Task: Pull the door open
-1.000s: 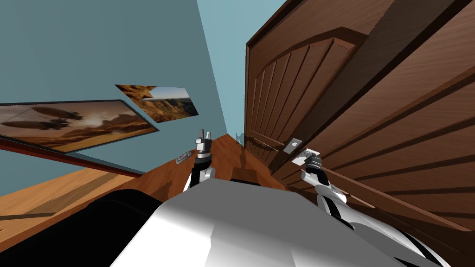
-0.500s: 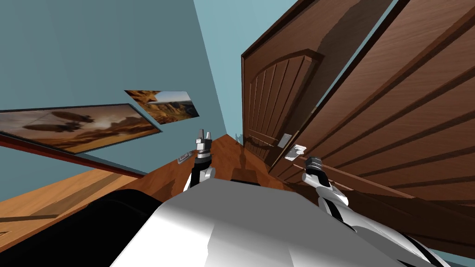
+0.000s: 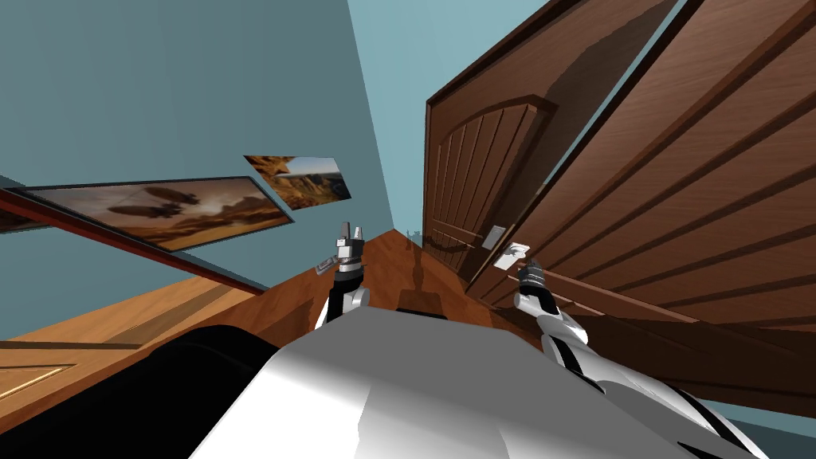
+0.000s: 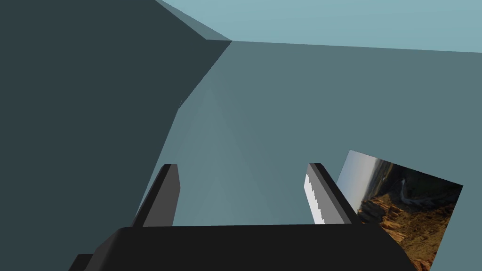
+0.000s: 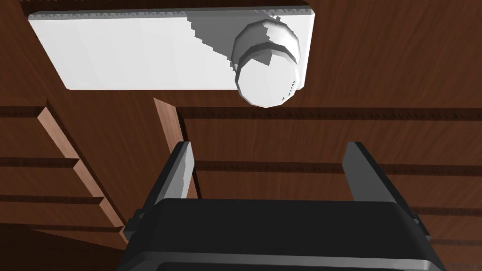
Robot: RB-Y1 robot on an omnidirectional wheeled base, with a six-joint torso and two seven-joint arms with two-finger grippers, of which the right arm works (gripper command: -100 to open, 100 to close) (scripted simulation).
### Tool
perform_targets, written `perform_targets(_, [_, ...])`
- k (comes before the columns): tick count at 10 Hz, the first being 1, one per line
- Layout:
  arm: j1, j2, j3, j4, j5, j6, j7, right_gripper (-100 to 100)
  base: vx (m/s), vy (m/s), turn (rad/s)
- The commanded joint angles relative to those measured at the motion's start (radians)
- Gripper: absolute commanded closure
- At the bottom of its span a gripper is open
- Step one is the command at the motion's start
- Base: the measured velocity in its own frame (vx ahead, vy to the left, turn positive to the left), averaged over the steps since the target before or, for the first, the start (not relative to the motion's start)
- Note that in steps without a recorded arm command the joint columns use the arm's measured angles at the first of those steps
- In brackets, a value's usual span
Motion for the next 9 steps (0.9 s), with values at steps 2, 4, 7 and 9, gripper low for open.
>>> perform_targets(2, [-0.001, 0.008, 0.009, -0.026, 0.004, 0.011, -0.002, -100, -0.143, 0.094, 0.024])
perform_targets(4, [-0.005, 0.007, 0.006, -0.01, 0.003, -0.002, -0.001, -100, 0.021, -0.013, 0.006])
perform_targets(7, [-0.005, 0.008, 0.001, -0.008, 0.002, -0.007, 0.003, -100, 0.165, -0.105, 0.02])
perform_targets(9, [-0.005, 0.008, -0.003, -0.006, 0.001, -0.012, 0.007, -100, 0.174, -0.107, 0.025])
